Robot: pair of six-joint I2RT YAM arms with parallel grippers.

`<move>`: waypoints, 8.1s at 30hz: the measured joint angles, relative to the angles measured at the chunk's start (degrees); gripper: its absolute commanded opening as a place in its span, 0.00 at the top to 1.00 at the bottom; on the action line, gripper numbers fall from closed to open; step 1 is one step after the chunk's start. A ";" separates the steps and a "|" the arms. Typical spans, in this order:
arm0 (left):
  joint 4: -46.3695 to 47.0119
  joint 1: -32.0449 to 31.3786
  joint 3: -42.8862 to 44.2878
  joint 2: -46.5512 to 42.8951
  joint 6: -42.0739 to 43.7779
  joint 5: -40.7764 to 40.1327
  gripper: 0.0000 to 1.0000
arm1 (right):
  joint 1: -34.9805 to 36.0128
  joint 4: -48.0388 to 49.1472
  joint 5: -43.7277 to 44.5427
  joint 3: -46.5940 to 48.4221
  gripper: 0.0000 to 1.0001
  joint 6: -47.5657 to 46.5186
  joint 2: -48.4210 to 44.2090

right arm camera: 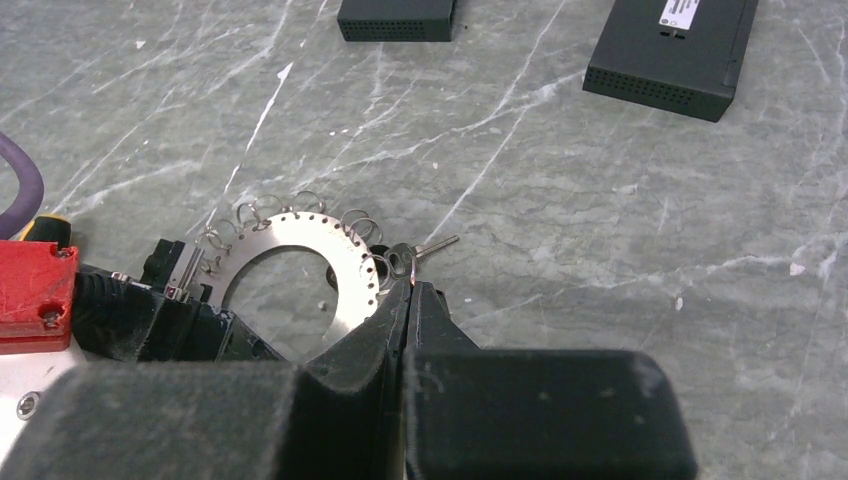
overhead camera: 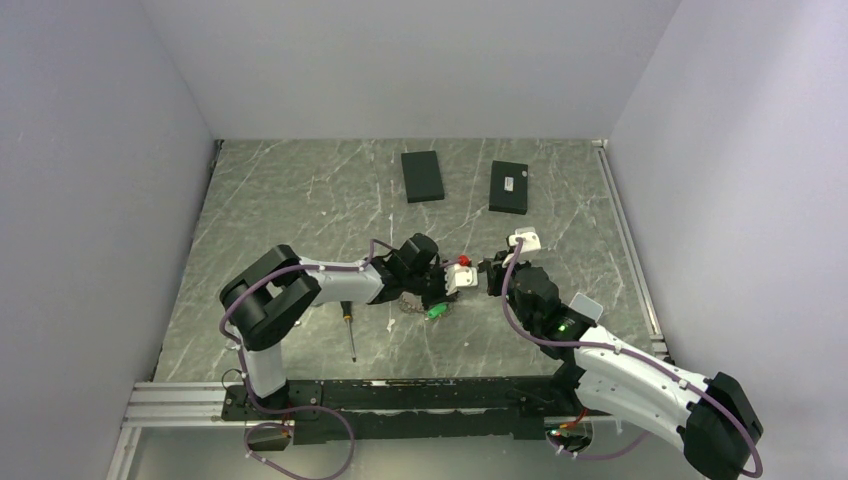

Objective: Put the keys on the keyring

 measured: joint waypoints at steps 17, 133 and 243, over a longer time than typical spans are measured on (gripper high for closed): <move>2.27 5.68 -2.78 -11.58 -8.07 7.04 0.87 | 0.35 0.11 0.11 -0.22 1.00 -0.11 -0.39; 15.69 7.72 -12.74 -15.39 -22.14 3.74 1.00 | 0.22 -12.28 -21.38 11.67 1.00 5.62 11.19; 11.76 4.61 -13.38 -23.52 -17.81 4.63 1.00 | -1.75 -25.94 -30.10 18.88 1.00 -2.16 12.09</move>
